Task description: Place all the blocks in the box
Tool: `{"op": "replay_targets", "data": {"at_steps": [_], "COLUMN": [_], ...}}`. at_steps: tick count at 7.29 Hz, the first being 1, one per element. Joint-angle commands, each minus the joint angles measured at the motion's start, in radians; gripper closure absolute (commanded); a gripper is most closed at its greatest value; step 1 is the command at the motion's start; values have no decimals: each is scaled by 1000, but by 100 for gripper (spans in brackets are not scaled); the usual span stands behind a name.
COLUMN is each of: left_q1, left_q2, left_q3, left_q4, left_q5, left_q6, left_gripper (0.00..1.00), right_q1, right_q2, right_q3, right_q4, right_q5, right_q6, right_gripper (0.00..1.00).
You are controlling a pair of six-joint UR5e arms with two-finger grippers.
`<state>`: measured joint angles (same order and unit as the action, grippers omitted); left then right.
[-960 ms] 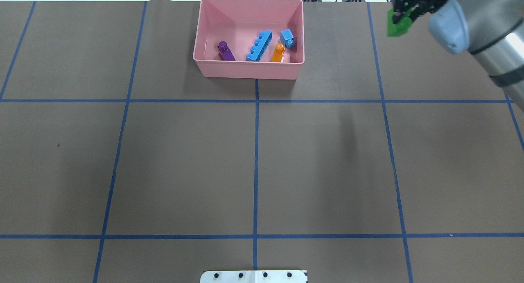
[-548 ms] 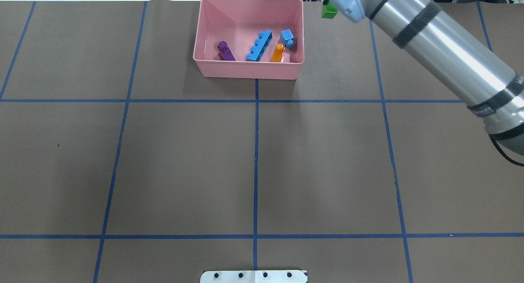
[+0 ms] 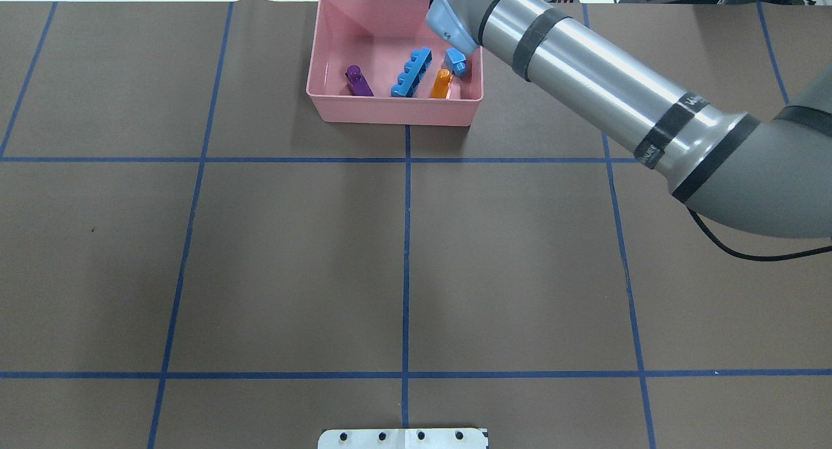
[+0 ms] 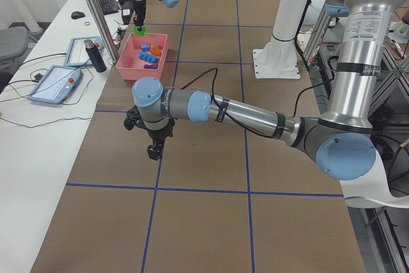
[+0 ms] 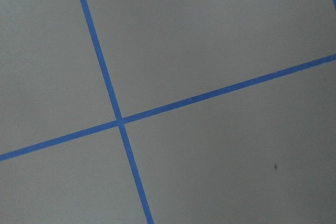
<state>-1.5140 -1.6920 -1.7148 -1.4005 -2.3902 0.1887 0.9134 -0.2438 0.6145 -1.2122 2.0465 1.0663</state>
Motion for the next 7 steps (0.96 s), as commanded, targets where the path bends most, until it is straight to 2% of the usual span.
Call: {"op": "replay_targets", "data": {"at_steps": [1,2,5,6,7], "left_q1": [1,1,1,0,0], "left_q2": [2,2,8,8,26], "left_q3": [1,3,3,0,-6], "left_q4": [0,0,0,3,5], "left_q5": [0,0,0,2,2], "left_q6": [0,0,-5,-6,-5], "left_gripper": [0,0,0,0,0], "right_q1": [-85,-115,-125,-108,-58], "right_q2": [53,67,80,80,75], "right_q3": [-74,-75,-76,-73,-56], "right_q4": [120,120,111,74,1], "right_q5": [-110,-143,-141,-108,-16], "right_q6": [144,149,159,133,54], "right_gripper": [96,1,1,1,0]}}
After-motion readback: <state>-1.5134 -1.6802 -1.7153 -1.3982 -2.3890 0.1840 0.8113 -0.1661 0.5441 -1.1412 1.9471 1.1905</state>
